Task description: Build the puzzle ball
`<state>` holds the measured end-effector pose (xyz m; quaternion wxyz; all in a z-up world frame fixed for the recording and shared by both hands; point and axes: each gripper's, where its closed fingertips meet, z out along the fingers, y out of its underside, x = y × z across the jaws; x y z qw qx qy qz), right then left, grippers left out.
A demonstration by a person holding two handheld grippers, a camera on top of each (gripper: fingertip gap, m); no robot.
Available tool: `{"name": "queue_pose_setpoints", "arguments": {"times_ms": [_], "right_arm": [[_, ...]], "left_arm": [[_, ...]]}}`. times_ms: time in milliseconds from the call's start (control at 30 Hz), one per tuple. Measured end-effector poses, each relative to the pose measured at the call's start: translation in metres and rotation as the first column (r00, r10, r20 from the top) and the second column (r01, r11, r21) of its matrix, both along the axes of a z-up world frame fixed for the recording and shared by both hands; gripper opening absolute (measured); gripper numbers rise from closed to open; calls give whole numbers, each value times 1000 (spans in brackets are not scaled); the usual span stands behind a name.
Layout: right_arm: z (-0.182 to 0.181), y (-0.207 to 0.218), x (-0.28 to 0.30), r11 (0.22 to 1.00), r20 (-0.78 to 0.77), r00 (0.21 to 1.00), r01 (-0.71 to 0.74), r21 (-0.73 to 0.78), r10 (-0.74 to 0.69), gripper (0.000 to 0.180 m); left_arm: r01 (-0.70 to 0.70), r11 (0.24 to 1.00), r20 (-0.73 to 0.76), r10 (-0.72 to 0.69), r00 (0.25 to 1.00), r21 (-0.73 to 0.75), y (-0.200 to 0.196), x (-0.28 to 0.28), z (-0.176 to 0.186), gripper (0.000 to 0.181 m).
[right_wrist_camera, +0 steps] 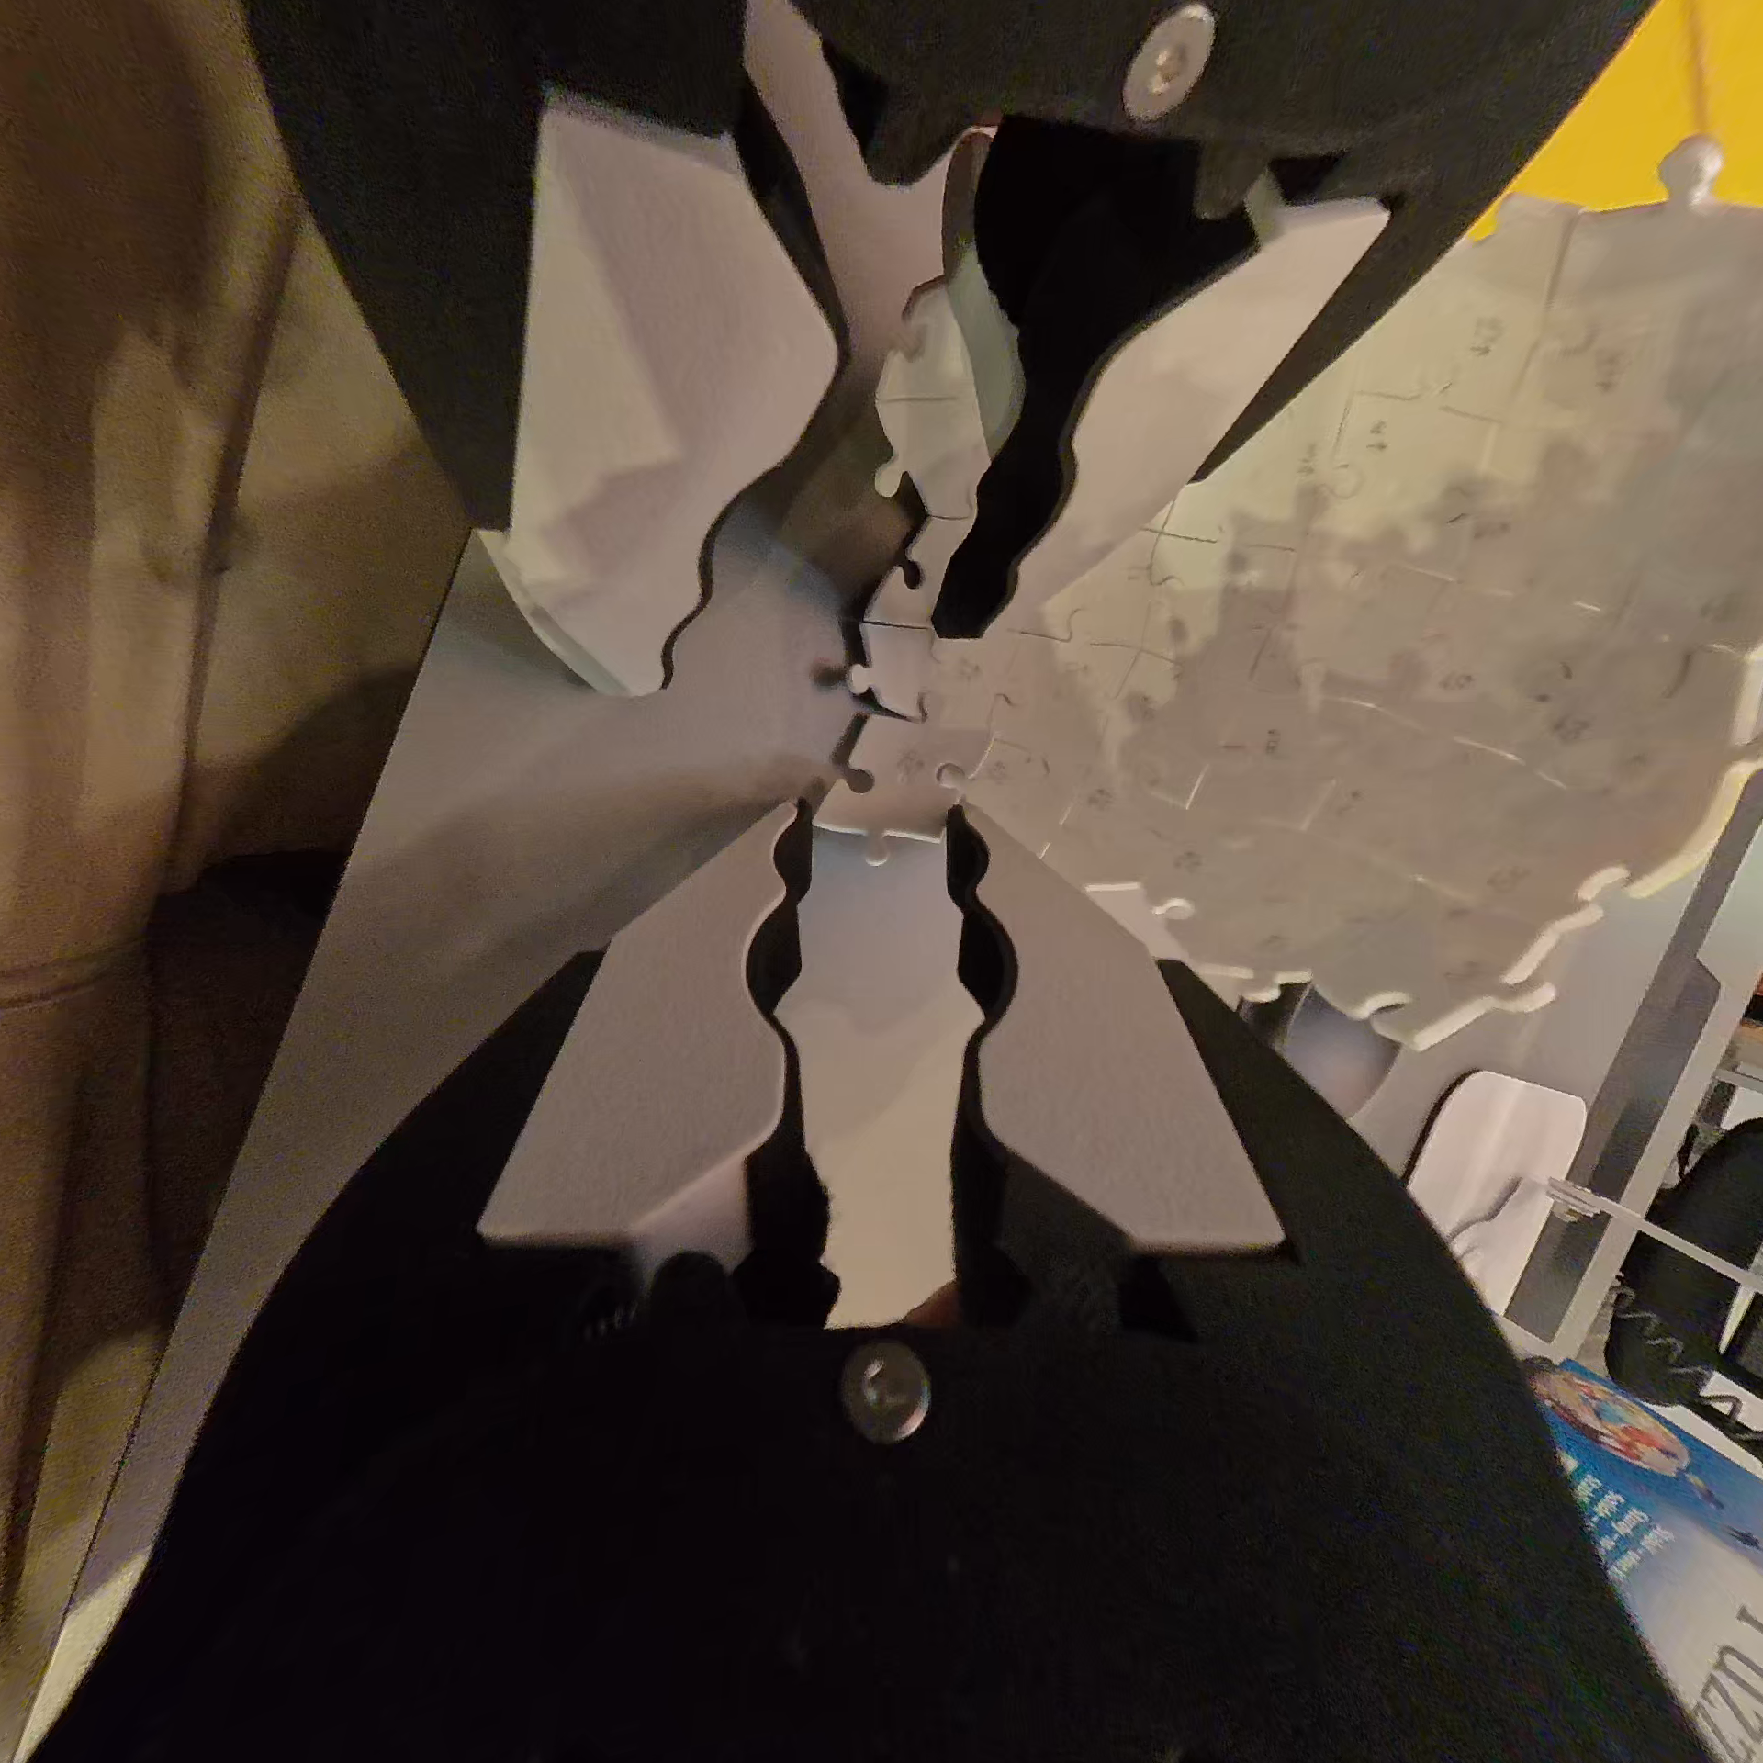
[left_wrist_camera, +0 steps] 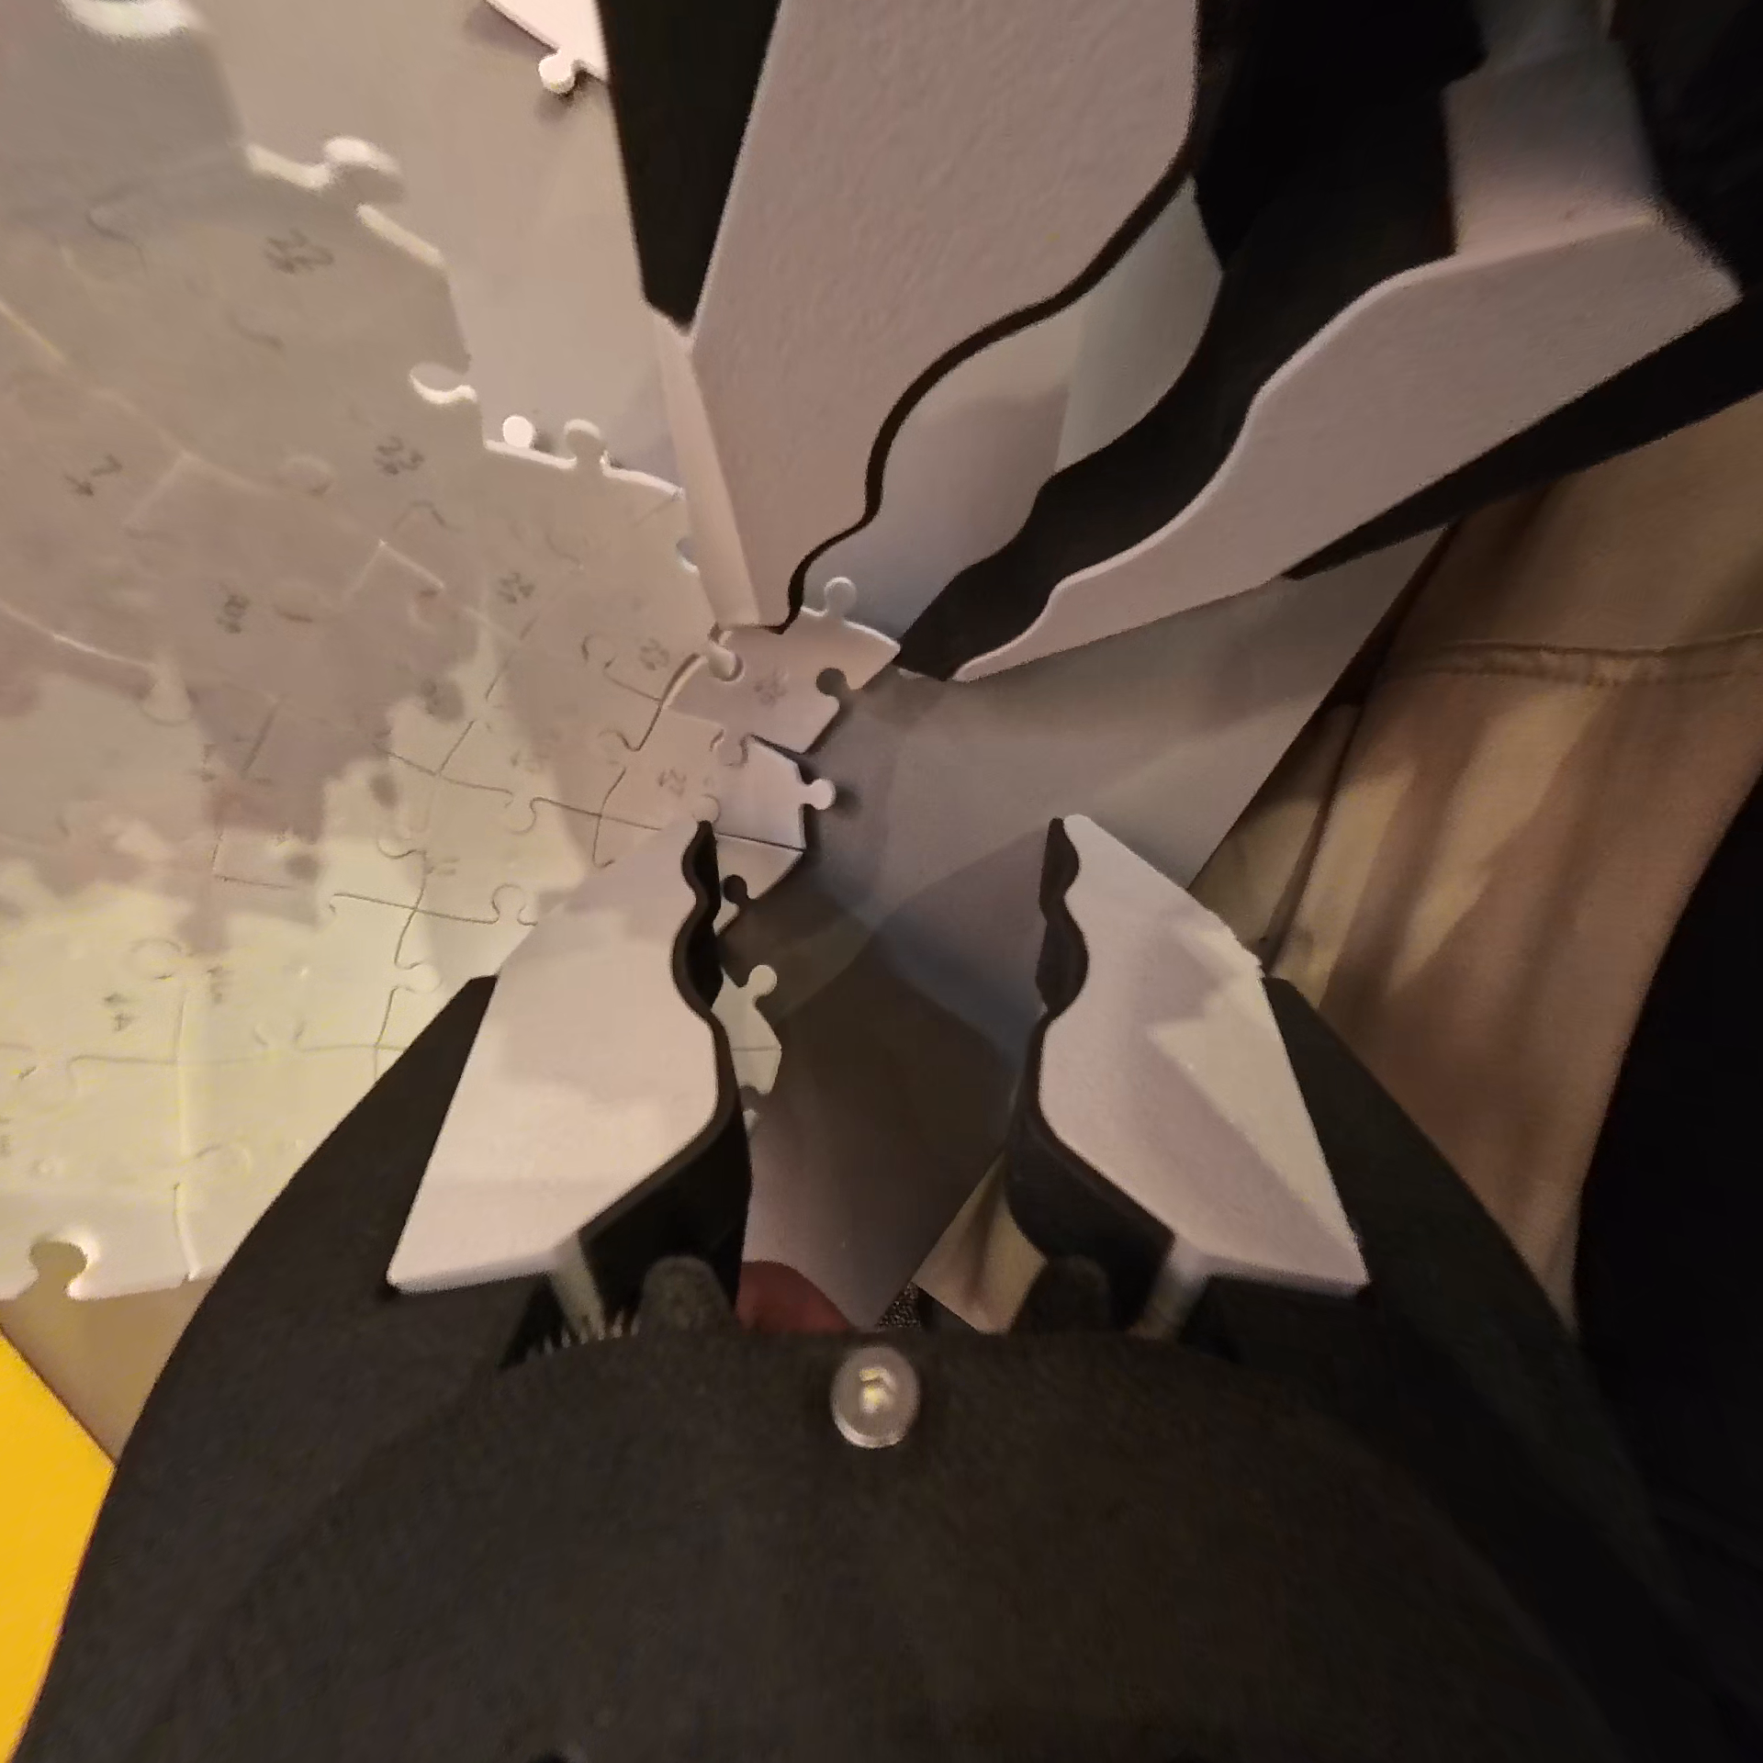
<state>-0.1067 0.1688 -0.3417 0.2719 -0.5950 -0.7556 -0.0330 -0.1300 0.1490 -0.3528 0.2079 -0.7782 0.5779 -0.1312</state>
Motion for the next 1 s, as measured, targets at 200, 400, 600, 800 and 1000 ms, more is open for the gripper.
{"name": "queue_pose_setpoints", "arguments": {"times_ms": [200, 400, 600, 800, 1000], "right_arm": [[1, 1, 0, 1000, -4, 1000, 9, 19, -9, 28], [6, -3, 0, 1000, -35, 999, 1, 28, 0, 29], [9, -9, -10, 999, -98, 995, -16, 30, 19, 29], [0, -1, -15, 999, -127, 992, 1, 47, 5, 32], [-1, 2, -15, 999, -131, 991, 18, 41, -12, 28]], "left_arm": [[0, 1000, -1, 0, 1000, 1, 0, 0, 0, 65], [0, 1000, -1, 0, 1000, 1, 0, 0, 0, 65], [1, 1000, -3, -1, 1000, 1, 0, 0, 0, 65], [1, 1000, -5, -1, 1000, 3, -1, 0, 0, 65], [3, 1000, -7, -3, 1000, 4, -1, 0, 0, 65]]}}
